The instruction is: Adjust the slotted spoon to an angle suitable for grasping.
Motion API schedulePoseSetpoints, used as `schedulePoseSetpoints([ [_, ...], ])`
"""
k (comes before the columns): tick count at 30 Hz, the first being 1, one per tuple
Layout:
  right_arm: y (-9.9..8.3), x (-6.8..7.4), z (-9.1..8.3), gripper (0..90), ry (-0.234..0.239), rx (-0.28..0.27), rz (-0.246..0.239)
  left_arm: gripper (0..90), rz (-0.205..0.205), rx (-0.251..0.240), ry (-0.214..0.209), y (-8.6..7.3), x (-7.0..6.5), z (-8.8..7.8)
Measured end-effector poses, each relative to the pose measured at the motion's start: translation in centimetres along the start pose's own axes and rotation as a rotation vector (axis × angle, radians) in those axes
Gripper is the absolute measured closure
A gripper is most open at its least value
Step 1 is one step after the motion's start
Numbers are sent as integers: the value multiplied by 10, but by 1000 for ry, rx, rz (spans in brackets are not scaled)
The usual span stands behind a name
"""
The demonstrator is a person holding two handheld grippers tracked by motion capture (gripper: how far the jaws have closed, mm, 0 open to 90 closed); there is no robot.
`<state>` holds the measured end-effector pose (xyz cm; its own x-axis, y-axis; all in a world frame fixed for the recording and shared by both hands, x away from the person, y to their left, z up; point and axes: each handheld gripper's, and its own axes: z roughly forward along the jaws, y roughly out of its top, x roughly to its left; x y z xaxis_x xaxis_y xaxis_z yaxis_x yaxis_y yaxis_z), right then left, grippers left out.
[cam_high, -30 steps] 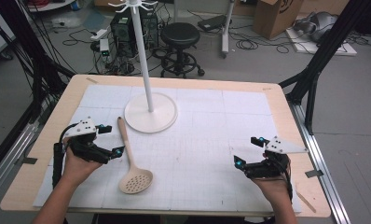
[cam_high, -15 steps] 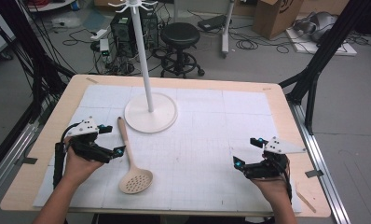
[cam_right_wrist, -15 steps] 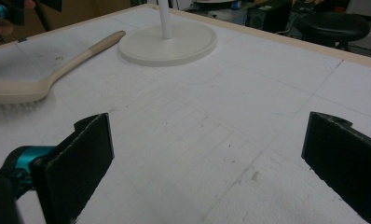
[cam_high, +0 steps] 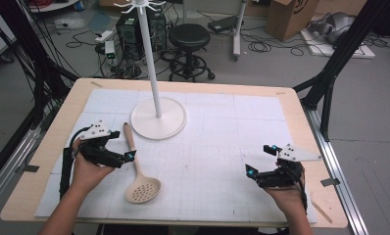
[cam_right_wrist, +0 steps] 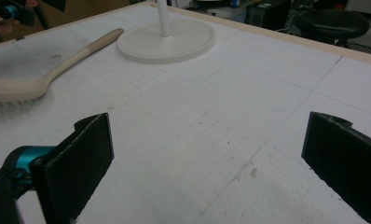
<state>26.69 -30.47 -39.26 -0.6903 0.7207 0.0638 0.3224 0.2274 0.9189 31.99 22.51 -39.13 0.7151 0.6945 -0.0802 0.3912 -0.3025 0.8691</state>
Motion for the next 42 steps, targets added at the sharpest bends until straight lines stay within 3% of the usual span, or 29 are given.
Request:
schedulePoseSetpoints([
  [6,0,0,0,11,-4,3,-1,18,-23,0,7,0,0,2],
  [21,-2,0,2,11,-3,18,-4,18,-24,20,7,0,0,5],
  [26,-2,0,2,11,-5,21,-8,27,-6,46,7,-2,0,7],
  [30,-2,0,2,11,-5,20,-9,158,4,43,-19,-2,0,5],
  [35,-3,-1,1,11,-6,19,-7,191,1,44,-25,-2,3,2],
  [42,-3,0,3,11,-5,26,-8,418,13,50,-64,-1,5,1],
])
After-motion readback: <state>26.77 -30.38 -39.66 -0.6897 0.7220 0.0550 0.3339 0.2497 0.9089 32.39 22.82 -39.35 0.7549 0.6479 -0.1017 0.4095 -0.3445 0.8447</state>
